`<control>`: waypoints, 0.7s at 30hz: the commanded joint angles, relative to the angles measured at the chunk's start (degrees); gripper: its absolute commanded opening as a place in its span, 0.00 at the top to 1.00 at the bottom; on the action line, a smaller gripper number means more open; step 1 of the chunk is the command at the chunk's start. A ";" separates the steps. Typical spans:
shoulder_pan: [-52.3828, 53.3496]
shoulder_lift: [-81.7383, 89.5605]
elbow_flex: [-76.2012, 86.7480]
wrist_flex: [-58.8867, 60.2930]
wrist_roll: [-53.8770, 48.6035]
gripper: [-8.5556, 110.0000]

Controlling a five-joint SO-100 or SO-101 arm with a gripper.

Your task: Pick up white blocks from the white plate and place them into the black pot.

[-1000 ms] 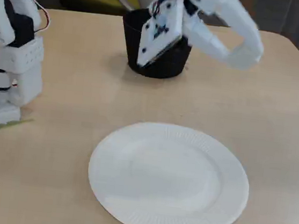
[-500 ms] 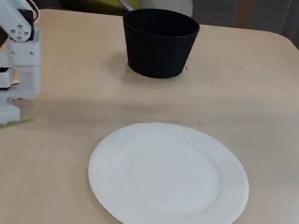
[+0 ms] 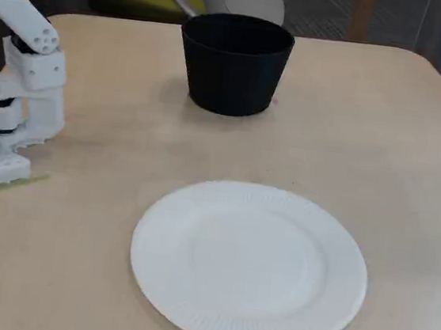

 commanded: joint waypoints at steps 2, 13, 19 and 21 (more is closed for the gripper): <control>-1.49 -0.18 -0.97 4.92 -0.88 0.95; -0.88 -1.05 -1.41 7.65 -2.29 0.79; -0.35 -3.08 -2.81 7.38 -5.36 0.58; 0.00 -3.52 -3.96 7.38 -5.36 0.60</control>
